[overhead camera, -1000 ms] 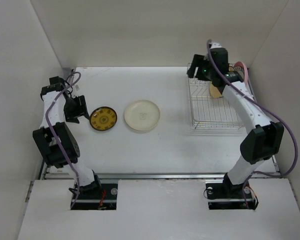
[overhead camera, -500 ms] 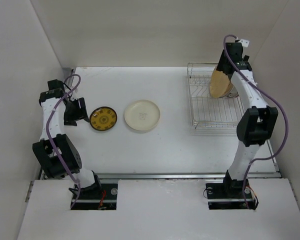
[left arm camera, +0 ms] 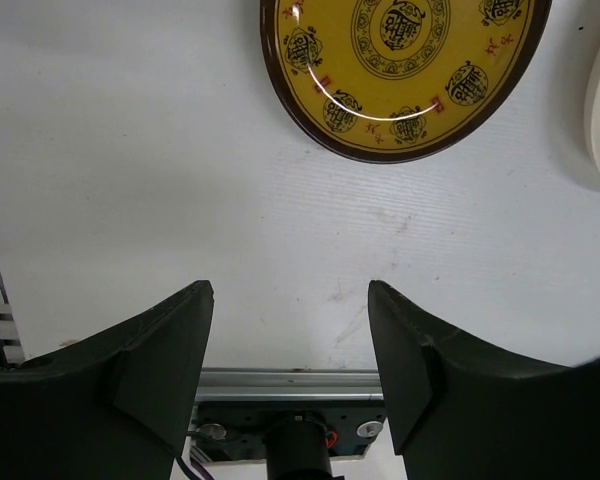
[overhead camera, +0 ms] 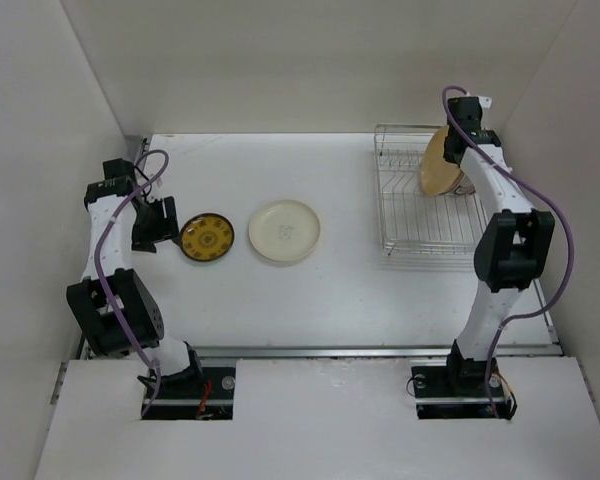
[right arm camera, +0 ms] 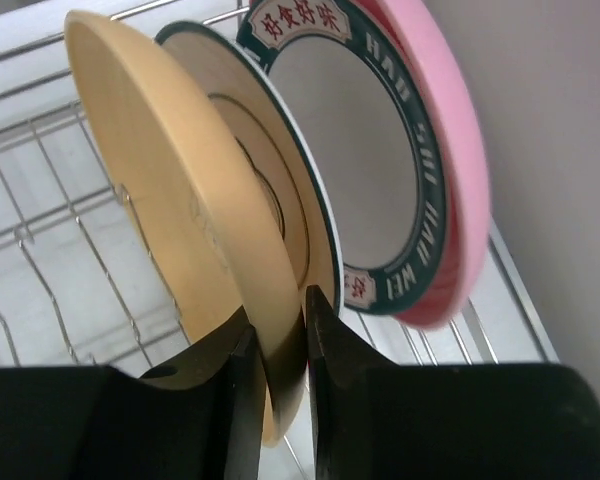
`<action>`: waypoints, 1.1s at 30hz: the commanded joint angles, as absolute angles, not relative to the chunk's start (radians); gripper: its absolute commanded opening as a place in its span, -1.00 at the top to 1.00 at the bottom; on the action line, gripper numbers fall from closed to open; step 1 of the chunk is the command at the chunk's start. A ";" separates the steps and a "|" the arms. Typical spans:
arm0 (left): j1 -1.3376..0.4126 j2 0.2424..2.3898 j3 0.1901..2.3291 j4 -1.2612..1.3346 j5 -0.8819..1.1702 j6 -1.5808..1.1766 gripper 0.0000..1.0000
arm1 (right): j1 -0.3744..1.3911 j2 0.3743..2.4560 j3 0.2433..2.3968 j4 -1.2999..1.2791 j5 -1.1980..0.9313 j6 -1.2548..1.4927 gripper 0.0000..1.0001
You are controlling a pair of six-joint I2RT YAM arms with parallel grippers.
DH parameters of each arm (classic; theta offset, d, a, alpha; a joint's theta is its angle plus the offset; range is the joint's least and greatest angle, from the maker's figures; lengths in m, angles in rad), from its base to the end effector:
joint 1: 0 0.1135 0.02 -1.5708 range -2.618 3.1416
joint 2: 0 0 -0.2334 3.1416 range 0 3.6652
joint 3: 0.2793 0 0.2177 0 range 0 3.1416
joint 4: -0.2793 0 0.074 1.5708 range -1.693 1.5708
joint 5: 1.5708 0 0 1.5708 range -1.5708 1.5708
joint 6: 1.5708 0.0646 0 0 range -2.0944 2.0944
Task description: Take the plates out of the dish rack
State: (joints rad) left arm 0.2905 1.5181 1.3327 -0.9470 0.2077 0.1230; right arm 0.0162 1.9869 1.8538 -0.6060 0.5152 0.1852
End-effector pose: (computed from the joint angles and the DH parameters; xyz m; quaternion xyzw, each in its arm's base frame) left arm 0.2747 0.0682 0.2428 -0.0587 0.9693 -0.0546 0.2324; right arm 0.4264 -0.0249 0.2710 0.1772 0.8727 -0.1926 0.4121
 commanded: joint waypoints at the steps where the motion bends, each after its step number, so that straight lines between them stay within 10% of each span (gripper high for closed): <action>1: 0.287 1.470 1.331 -0.971 0.193 0.135 -0.21 | 0.020 1.810 1.850 -0.548 0.544 0.219 0.98; 13: 0.287 1.451 1.331 -0.971 0.202 0.135 -0.23 | 0.127 1.550 1.890 -0.525 0.686 0.132 1.00; 24: 0.287 1.451 1.312 -0.980 0.204 0.126 -0.25 | 0.369 1.754 1.841 -0.529 -0.393 0.132 1.00; 33: 0.287 1.451 1.302 -0.980 0.195 0.126 -0.25 | 0.488 2.071 1.885 -0.491 -0.572 0.178 1.00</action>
